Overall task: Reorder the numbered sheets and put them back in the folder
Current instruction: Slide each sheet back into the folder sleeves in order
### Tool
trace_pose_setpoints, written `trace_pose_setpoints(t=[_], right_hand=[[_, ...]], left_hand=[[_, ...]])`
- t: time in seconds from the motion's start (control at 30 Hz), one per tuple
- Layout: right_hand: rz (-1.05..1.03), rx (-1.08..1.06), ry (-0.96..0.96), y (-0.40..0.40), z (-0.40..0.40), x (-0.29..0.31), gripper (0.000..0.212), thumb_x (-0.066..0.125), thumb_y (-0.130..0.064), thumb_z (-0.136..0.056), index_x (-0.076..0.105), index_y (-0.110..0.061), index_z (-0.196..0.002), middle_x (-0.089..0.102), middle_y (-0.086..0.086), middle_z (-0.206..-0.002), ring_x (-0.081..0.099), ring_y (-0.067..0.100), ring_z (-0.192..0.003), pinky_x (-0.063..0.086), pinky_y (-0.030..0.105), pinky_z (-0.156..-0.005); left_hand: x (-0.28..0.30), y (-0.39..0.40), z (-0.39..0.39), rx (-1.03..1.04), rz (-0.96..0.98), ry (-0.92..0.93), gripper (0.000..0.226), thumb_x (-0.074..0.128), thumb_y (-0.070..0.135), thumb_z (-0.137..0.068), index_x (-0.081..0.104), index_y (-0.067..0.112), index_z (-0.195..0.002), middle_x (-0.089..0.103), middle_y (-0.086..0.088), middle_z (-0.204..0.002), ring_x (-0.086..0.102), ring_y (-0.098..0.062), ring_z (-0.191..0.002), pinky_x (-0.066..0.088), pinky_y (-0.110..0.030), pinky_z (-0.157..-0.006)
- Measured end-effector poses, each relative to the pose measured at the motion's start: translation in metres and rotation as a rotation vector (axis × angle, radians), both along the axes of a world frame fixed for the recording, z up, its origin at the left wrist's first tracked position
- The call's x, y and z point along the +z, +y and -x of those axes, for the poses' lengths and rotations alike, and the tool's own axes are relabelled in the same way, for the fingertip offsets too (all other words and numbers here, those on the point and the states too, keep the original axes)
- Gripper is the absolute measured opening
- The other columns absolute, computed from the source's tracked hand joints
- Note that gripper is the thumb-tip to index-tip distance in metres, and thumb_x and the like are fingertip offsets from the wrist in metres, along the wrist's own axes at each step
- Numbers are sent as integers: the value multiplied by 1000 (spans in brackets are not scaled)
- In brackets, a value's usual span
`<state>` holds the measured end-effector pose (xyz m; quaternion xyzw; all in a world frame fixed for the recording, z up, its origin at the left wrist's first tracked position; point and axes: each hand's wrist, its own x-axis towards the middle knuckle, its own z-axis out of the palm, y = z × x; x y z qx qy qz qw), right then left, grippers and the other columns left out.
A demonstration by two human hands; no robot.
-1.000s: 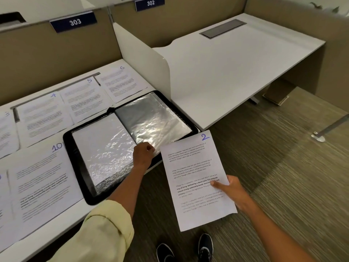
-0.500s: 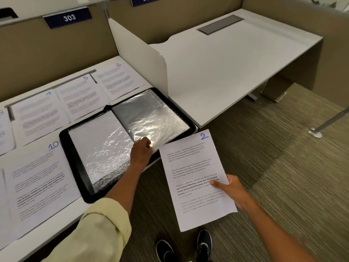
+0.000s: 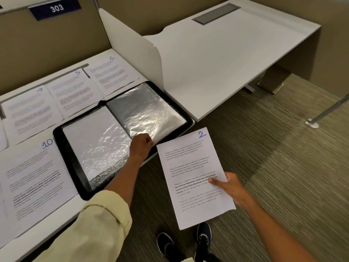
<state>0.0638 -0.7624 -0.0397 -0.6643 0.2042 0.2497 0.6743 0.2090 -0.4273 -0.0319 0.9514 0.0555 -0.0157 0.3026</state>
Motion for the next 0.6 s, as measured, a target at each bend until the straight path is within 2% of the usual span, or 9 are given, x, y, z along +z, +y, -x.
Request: trace_pose_setpoints(t=[0.17,0.3,0.43,0.6], right_hand=[[-16,7,-3,2,-2,0,36,81,-16,-82,69,-2,-113,76,11,-108,74,29,-98,60,49,-85],[-11,18,1,4,-4,-1,40,82,-18,-80,69,-2,-114,76,11,-109,73,31,-100,57,54,-90],[-3,22,7,6,-6,0,45,85,-23,-77,69,-2,-114,76,11,-109,73,32,-100,56,56,-91],[2,22,5,6,-4,1,46,85,-23,-76,69,-2,-114,76,11,-108,73,32,-99,56,57,-92]], left_hand=[[-1,6,0,8,17,-12,14,59,4,-91,70,8,-82,66,-5,-85,55,-18,-77,38,-27,-71],[-1,5,3,34,66,-30,19,52,-2,-89,68,1,-79,66,-11,-81,54,-22,-75,35,-29,-65],[0,5,5,131,165,-42,15,55,1,-90,69,-2,-87,64,-9,-85,55,-21,-79,38,-28,-71],[-4,10,7,255,226,-33,8,64,2,-82,70,5,-77,69,-7,-77,63,-21,-72,45,-27,-68]])
